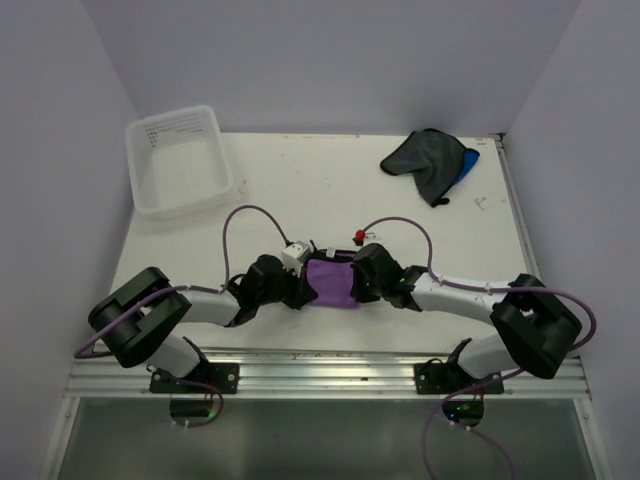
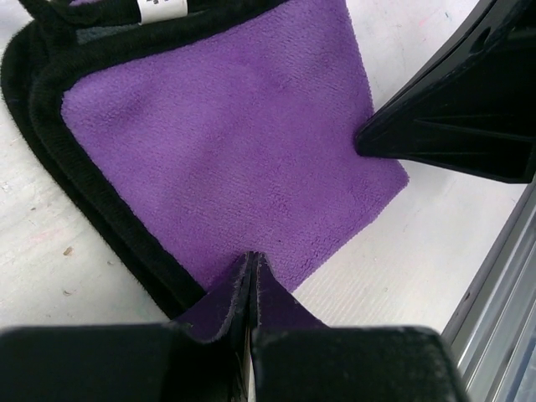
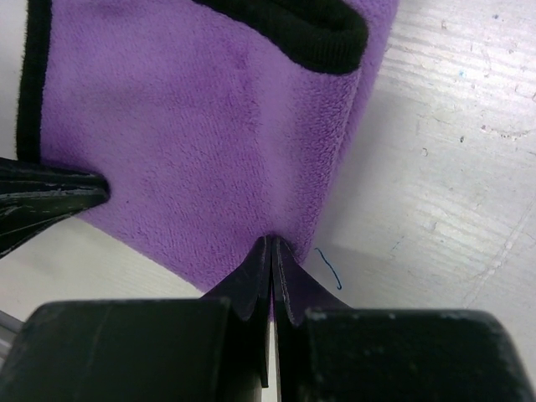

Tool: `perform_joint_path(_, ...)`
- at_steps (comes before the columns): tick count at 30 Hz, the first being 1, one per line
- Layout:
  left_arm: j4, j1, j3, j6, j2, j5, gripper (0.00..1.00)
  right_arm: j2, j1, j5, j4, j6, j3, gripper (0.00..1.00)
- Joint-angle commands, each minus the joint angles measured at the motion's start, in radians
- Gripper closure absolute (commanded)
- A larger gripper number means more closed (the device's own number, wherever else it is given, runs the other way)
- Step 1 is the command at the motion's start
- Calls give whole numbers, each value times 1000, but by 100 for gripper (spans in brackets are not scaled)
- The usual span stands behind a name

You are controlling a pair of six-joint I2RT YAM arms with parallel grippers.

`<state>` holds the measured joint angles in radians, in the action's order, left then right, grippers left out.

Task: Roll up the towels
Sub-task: Fold the towel, then roll the towel

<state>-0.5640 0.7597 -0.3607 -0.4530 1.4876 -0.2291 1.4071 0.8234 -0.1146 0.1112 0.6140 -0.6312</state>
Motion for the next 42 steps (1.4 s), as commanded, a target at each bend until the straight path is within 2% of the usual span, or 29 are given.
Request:
perform_joint_path(1, -33, 1, 17, -24, 10, 40, 100, 21, -3, -43, -8, 33, 22, 100)
perform_joint_path(12, -59, 1, 16, -69, 45, 5, 100, 52, -6, -26, 11, 15, -22, 100)
perform_joint_path(19, -11, 1, 2, -64, -25, 14, 100, -65, -3, 24, 24, -51, -68, 100)
perform_joint_path(20, 1, 1, -3, -62, -35, 19, 100, -91, -3, 30, 24, -65, -73, 98)
perform_joint_path(22, 35, 3, -17, -55, -64, 34, 100, -112, -3, 43, 28, -120, -90, 87)
perform_joint_path(24, 56, 1, -23, -50, -93, 48, 95, -129, 2, 24, 41, -189, -107, 85)
perform_joint_path(27, 119, 0, -34, -44, -151, 85, 88, -132, 55, -107, 79, -301, -125, 82)
perform_joint_path(31, 170, -5, -40, -33, -251, 145, 67, -151, 123, -166, 53, -405, -110, 73)
perform_joint_path(33, 217, -7, -44, -33, -306, 174, 61, -154, 140, -166, 39, -466, -111, 69)
perform_joint_path(38, 291, -37, -23, -90, -424, 224, 57, -152, 175, -126, 3, -606, -96, 55)
perform_joint_path(42, 345, -129, 38, -148, -596, 200, 56, -175, 190, 3, -105, -689, -12, 53)
